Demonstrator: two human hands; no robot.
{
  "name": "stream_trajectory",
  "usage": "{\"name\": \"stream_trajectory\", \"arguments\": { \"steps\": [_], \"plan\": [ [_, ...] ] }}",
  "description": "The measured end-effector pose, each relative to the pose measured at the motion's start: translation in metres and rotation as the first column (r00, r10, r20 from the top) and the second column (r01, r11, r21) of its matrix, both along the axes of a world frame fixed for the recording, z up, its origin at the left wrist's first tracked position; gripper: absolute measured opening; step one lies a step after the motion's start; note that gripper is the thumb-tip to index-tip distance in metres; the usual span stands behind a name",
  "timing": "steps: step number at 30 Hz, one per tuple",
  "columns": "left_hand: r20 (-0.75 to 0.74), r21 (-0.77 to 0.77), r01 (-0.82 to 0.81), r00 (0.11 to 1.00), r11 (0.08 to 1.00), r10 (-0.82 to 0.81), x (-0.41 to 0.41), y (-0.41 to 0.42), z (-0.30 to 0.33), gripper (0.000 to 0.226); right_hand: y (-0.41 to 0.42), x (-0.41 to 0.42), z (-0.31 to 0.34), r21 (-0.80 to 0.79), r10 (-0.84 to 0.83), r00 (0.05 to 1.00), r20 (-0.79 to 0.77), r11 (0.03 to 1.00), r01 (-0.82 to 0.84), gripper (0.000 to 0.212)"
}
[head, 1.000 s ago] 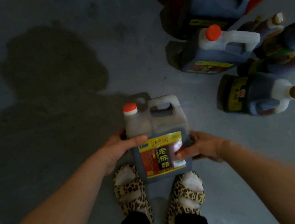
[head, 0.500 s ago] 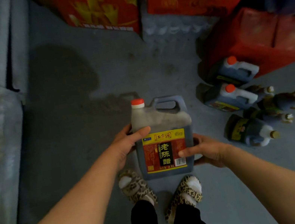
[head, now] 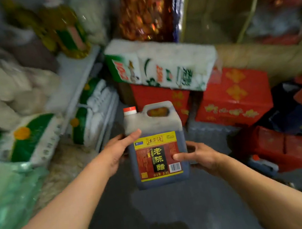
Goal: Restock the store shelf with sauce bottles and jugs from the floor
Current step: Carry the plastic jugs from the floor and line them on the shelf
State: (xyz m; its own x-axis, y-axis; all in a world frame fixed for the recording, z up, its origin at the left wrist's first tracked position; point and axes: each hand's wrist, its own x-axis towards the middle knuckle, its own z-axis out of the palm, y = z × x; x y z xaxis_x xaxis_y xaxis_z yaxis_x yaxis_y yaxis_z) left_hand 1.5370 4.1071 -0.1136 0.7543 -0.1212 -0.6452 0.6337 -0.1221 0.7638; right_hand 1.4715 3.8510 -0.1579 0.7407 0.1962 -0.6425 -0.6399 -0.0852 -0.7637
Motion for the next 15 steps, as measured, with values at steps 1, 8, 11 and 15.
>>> {"name": "stream_trajectory", "arguments": {
  "steps": [1,8,11,15],
  "plan": [
    [0.042,0.004,-0.003,0.999,1.000,0.003,0.013,0.011,0.026,0.066,0.011,0.017,0.023,0.009,0.005,0.999,0.052,1.000,-0.005,0.066],
    [0.304,-0.007,-0.176,0.937,0.984,0.170,0.102,0.070,0.171,0.037,0.070,0.141,0.156,0.030,0.004,0.942,0.337,0.999,-0.015,0.045],
    [0.382,-0.069,-0.301,0.873,0.951,0.304,0.141,0.091,0.212,0.047,0.094,0.207,0.200,0.054,0.022,0.905,0.426,0.997,-0.049,0.040],
    [0.444,-0.123,-0.415,0.790,0.901,0.424,0.202,0.122,0.253,0.055,0.129,0.311,0.245,0.081,0.094,0.840,0.534,0.983,-0.162,0.035]
  ]
}}
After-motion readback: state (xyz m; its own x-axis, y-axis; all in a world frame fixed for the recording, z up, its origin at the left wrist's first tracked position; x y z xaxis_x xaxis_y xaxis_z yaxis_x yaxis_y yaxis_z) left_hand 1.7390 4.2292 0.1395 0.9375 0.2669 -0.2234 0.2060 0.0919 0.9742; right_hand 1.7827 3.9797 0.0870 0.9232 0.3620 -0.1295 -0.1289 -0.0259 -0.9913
